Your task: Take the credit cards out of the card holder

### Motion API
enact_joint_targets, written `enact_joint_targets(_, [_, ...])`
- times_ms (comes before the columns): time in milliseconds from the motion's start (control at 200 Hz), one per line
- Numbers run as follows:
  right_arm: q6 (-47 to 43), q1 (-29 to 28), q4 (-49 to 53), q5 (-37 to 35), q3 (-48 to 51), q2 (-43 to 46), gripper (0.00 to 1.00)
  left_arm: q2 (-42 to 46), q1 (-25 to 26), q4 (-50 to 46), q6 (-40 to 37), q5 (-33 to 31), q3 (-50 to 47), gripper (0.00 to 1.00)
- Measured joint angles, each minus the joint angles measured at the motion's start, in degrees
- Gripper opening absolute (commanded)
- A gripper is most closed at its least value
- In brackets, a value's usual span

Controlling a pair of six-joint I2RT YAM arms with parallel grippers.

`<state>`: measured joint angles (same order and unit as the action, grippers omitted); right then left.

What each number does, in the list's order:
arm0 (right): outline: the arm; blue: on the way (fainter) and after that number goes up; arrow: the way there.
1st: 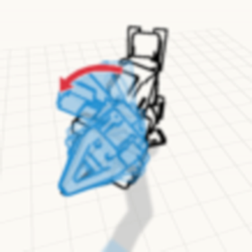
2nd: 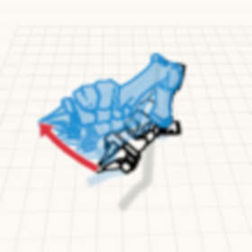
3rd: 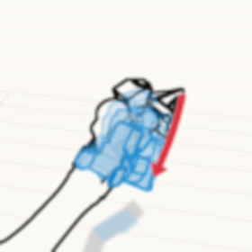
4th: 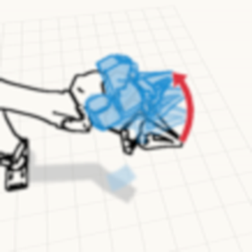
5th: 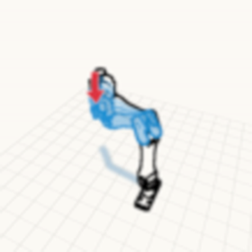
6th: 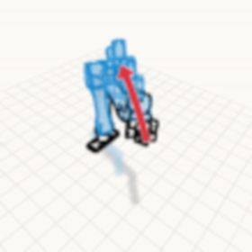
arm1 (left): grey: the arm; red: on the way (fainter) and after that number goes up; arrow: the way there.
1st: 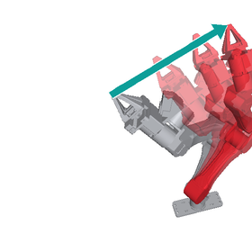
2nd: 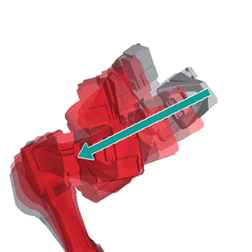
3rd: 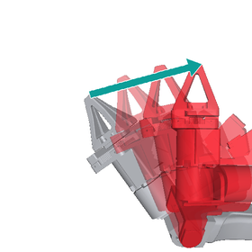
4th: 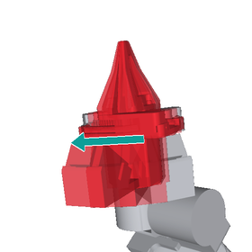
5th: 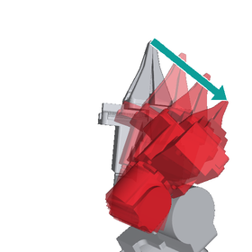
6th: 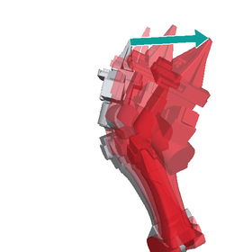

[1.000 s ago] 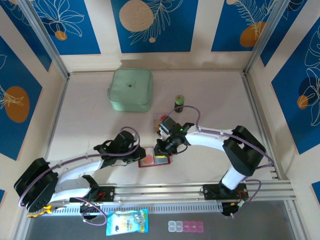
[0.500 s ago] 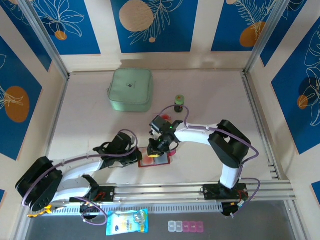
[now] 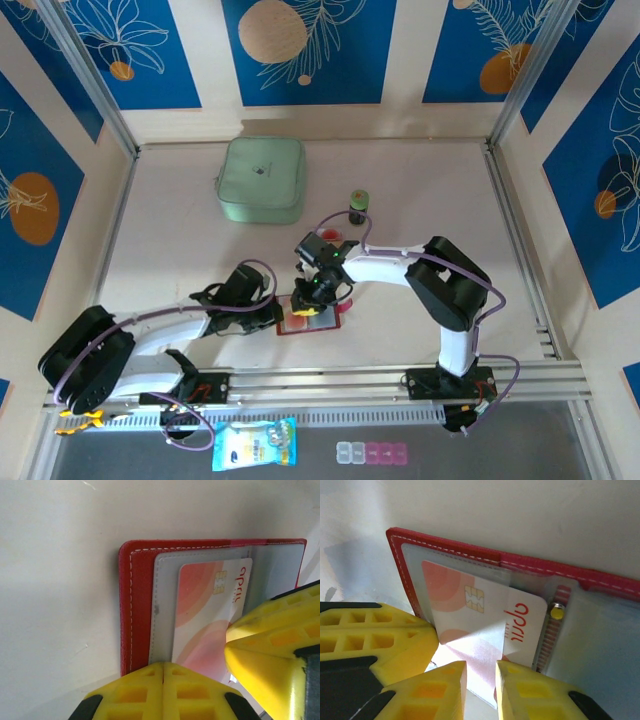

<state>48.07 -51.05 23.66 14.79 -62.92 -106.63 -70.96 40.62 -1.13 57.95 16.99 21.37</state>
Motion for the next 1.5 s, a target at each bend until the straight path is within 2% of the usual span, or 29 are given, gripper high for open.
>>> enact_joint_targets(395, [-1.1, -0.3, 1.2, -1.8, -0.4, -0.1, 0.32, -0.8, -0.2, 1.0, 0.0, 1.0, 0.0, 0.0])
enact_joint_targets(945, [-2.9, -0.4, 5.0, -5.2, -1.5, 0.3, 0.33, -0.4, -0.2, 0.2, -0.5, 0.9, 0.1, 0.0])
enact_joint_targets(1215, [-3.1, -0.4, 7.5, -7.9, -1.5, 2.5, 0.33, 0.5, -0.2, -4.8, -1.5, 0.9, 2.6, 0.0])
enact_joint_targets(1501, [-2.8, 0.1, 6.2, -7.5, 1.3, 6.2, 0.33, -1.5, -0.2, -4.1, -1.5, 2.0, 4.8, 0.0])
